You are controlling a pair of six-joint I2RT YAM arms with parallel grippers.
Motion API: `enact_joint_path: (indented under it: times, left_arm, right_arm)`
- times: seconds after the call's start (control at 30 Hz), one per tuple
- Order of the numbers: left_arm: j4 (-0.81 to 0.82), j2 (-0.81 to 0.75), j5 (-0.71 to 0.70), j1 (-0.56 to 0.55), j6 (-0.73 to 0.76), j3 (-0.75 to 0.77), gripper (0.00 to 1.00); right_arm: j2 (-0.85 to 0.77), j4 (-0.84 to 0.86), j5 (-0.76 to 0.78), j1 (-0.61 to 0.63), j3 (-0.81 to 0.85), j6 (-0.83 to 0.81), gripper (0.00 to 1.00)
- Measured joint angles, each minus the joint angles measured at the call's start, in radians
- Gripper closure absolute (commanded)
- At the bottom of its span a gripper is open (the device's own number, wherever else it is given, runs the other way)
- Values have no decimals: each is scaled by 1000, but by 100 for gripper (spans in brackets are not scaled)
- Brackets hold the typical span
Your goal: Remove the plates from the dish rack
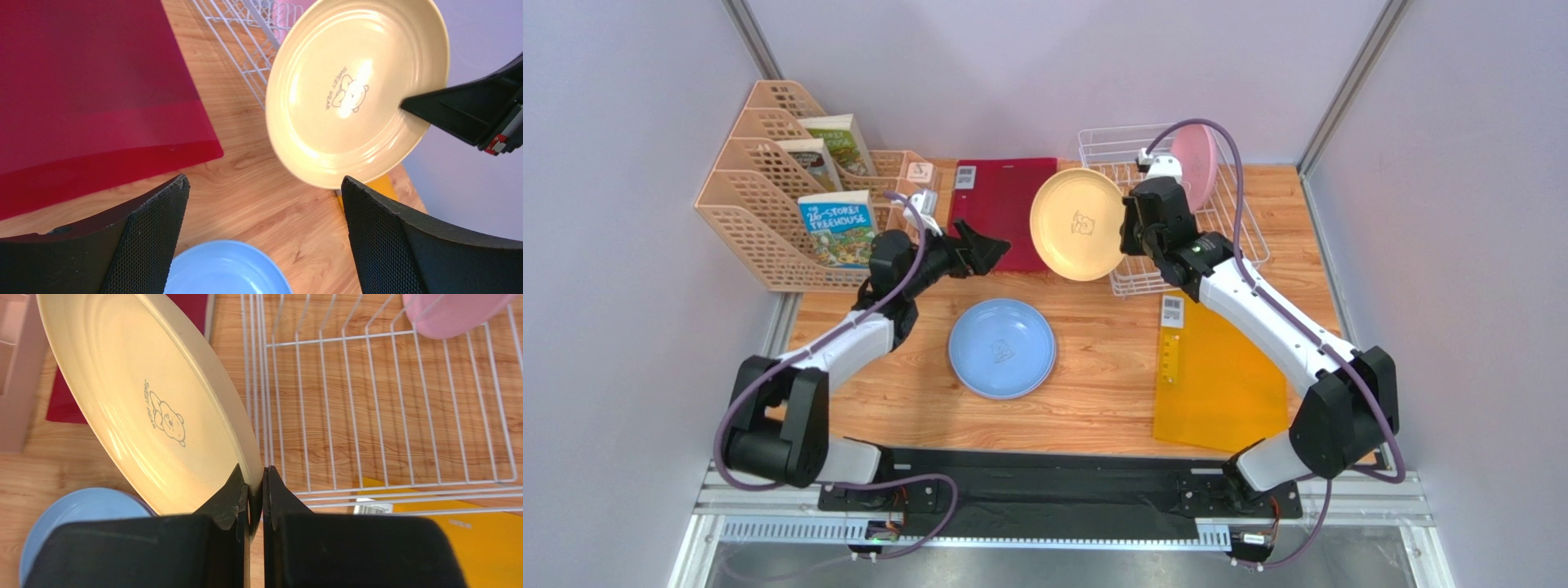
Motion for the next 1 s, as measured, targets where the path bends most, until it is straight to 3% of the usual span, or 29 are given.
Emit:
enact_joint_path:
  times: [0.27, 0.37, 0.47, 0.5, 0.53, 0.67, 0.7, 0.77, 0.8, 0.9, 1.0]
  left_arm:
    - [130, 157, 40, -27, -83, 69, 7]
    - [153, 207, 52, -39, -101, 126, 18]
    - [176, 236, 63, -45, -119, 171, 62]
    - [184, 243, 66, -46, -128, 180, 93]
    - [193, 250, 69, -48, -124, 189, 100]
    - [202, 270, 76, -45, -111, 192, 100]
    - [201, 270, 79, -46, -109, 192, 100]
    - [201, 270, 81, -46, -101, 192, 100]
    - [198, 269, 83, -46, -97, 189, 100]
    - [145, 248, 75, -51, -85, 163, 100]
    - [34, 176, 64, -54, -48, 112, 100]
  right_arm:
    - [-16, 23, -151, 0, 0, 29, 100]
    - [-16, 23, -194, 0, 0, 35, 100]
    - [-16, 23, -224, 0, 0, 36, 100]
    - [-16, 23, -237, 0, 0, 37, 100]
    - [-16, 23, -248, 0, 0, 38, 99]
    - [-18, 21, -273, -9, 8, 43, 97]
    - [-18, 18, -275, -10, 8, 43, 93]
    - [-18, 16, -278, -11, 9, 43, 59]
    - [-18, 16, -285, -11, 10, 38, 35]
    - [-16, 15, -276, -8, 25, 32, 16]
    - [-15, -3, -193, -2, 55, 7, 7]
